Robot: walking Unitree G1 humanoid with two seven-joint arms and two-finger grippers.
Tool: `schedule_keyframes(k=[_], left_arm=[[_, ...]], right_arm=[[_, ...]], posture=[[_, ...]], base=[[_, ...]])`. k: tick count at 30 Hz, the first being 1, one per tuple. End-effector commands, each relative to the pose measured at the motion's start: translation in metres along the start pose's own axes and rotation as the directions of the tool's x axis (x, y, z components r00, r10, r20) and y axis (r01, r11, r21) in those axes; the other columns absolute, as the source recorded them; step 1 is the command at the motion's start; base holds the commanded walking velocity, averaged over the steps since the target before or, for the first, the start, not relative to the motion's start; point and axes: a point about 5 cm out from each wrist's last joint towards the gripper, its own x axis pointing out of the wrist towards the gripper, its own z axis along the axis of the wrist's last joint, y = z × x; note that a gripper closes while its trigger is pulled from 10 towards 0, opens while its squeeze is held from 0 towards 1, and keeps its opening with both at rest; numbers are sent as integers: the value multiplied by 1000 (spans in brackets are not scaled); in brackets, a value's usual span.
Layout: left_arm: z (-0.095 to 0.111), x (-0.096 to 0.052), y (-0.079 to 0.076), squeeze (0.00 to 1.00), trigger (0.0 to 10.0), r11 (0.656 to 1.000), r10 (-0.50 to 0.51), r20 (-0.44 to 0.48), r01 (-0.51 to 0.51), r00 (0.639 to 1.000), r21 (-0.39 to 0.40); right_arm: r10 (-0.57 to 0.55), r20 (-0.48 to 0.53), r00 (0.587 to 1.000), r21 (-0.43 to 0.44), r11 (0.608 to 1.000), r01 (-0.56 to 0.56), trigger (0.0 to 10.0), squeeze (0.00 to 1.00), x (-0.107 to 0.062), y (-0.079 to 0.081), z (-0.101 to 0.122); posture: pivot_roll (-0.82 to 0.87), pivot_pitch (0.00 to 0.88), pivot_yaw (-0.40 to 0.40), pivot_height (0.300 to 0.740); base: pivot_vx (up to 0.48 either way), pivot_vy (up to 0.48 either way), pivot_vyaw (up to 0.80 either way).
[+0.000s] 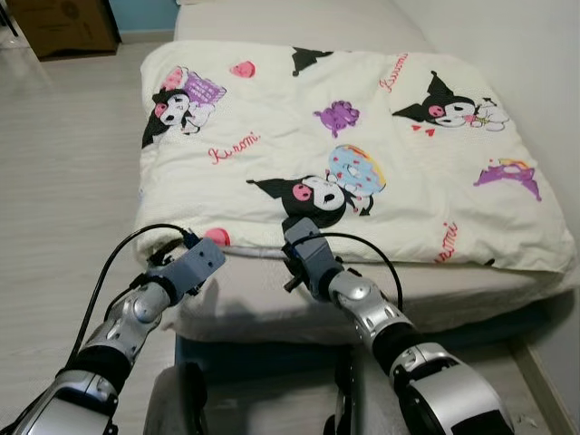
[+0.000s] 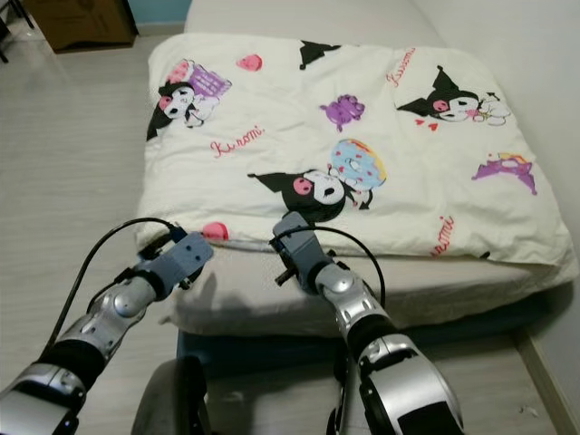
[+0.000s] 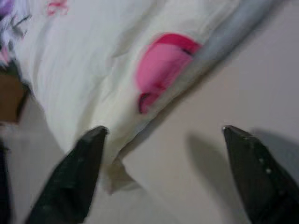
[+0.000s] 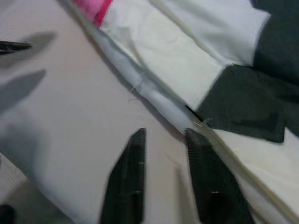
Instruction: Clean up the room
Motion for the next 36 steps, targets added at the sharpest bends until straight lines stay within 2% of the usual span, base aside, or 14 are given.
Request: schedule_keyframes(k=[1,3,5,6,7,10,11,13,14,18,21,26,30,36], left_arm=[[-6,-3,-6,1000,10000,996,-35,-15,36,999,77],[-5,0,-8,1000,10000,985,-47,-15,49,999,166],[-4,1,-8,1000,10000,974,-45,-19,48,999,219],[-4,1,-8,1000,10000,974,-45,-19,48,999,219],[-4,3,-7,1000,10000,961,-41,-28,47,999,272],[-4,3,-7,1000,10000,961,-41,-28,47,999,272],[-5,7,-2,0,10000,912,4,-54,18,999,409],[-5,7,-2,0,10000,912,4,-54,18,999,409],[-6,9,3,0,10000,882,49,-64,-13,997,472],[-6,10,6,0,10000,860,76,-62,-34,995,510],[-6,11,6,0,10000,848,84,-59,-41,995,529],[-1,15,0,0,10000,806,79,-58,-29,995,591],[3,17,-6,0,10000,794,41,-66,8,997,608],[8,20,-5,0,10000,781,38,-52,3,998,625]], right_arm=[[34,-17,999,-41,999,-35,10000,1000,1,7,-4],[37,-10,999,-87,996,-38,10000,1000,2,7,0],[23,-11,1000,-111,994,-24,10000,1000,3,6,2],[23,-11,1000,-111,994,-24,10000,1000,3,6,2],[10,-4,1000,-139,990,-10,10000,416,3,5,5],[10,-4,1000,-139,990,-10,10000,416,3,5,5],[-37,45,998,-151,988,43,10000,0,4,-1,16],[-37,45,998,-151,988,43,10000,0,4,-1,16],[-62,86,994,-145,987,74,10000,0,3,-6,23],[-68,109,992,-148,985,84,10000,0,2,-7,27],[-69,120,990,-152,984,87,10000,0,1,-7,28],[-62,151,987,-193,977,91,10000,0,-2,-8,33],[-52,178,983,-209,974,90,10000,0,-6,-11,41],[-63,213,975,-213,971,109,10000,0,-9,-16,52]], posture=[[4,368,-31,506],[-17,380,-26,506],[-27,387,-21,506],[-27,387,-21,506],[-41,396,-15,506],[-41,396,-15,506],[-63,414,0,506],[-63,414,0,506],[-77,419,9,506],[-101,419,18,506],[-120,419,25,506],[-182,435,46,506],[-214,448,57,506],[-230,461,66,506]], base=[[0,0,0],[0,0,0],[0,0,0],[0,0,0],[0,0,0],[0,0,0],[0,0,0],[0,0,0],[0,0,0],[0,0,0],[0,0,0],[0,0,0],[0,0,0],[0,0,0]])
